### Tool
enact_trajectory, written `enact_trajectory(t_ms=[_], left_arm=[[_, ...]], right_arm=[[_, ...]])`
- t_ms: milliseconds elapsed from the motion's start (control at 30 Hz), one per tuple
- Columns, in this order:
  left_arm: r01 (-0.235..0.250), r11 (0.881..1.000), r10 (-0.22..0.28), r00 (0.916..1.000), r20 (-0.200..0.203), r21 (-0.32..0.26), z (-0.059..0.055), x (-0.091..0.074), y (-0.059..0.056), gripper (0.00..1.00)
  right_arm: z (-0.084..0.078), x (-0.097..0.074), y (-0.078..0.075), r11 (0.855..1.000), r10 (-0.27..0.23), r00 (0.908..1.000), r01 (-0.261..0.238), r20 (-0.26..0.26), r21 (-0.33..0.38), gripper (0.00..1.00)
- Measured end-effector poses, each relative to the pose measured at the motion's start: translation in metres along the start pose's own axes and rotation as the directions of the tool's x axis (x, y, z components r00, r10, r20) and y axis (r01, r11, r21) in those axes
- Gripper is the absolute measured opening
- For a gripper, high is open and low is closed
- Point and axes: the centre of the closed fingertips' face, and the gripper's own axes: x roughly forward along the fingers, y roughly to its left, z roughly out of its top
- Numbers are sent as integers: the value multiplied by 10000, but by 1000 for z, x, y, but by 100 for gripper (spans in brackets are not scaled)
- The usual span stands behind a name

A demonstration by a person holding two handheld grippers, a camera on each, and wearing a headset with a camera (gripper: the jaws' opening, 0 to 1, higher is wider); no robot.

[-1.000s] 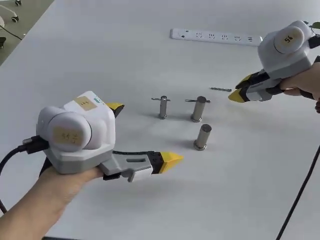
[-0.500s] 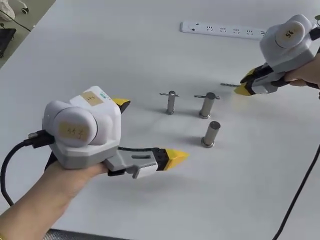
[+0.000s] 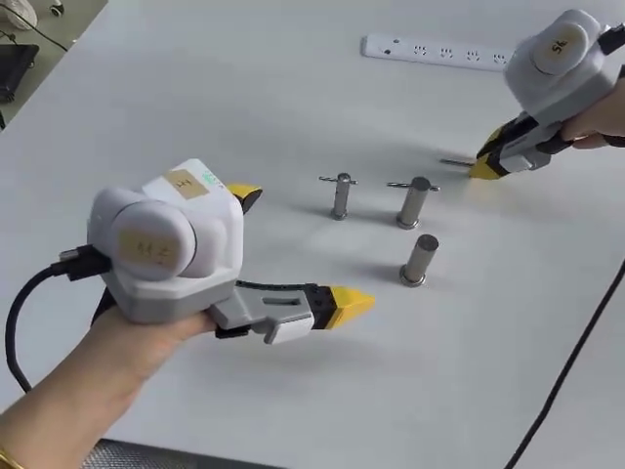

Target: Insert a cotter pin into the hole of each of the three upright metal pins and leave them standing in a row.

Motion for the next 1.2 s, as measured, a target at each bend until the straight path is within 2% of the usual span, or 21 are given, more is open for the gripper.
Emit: enact_trajectory(t_ms=[133,233,400,467,533,633,667,933,1033,1200], left_arm=[[6,10000,-6,10000,51,5,1,0,0,96],[-17,10000,17,10000,81,18,2,-1,0,96],[-64,10000,64,9998,167,-17,4,-2,2,96],[-65,10000,65,9999,157,4,4,-2,2,96],[-55,10000,55,9999,147,8,4,-2,1,96],[-75,10000,74,9999,130,18,4,-2,2,96],[-73,10000,73,9999,124,28,4,-3,2,96],[-38,9999,39,10000,91,-123,2,-3,1,95],[79,9996,-77,9999,97,-272,2,-3,-2,91],[234,9995,-234,9997,-9,-229,1,-4,-8,88]], right_arm=[[-1,-1,12,9966,820,9962,-819,-308,65,3],[-2,2,3,9967,784,9952,-795,-590,-172,3],[-2,3,3,9948,857,9906,-909,-1069,-453,2],[-2,4,3,9944,780,9889,-863,-1261,-614,0],[-2,4,0,9956,495,9885,-603,-1428,-721,0],[-2,3,1,9953,516,9868,-633,-1532,-727,0],[-2,3,2,9932,488,9863,-646,-1574,-964,0],[-3,2,1,9925,387,9905,-534,-1322,-1095,0],[-4,-1,1,9918,378,9913,-526,-1265,-1161,0],[-1,-8,-4,9921,249,9963,-347,-818,-1207,0]])
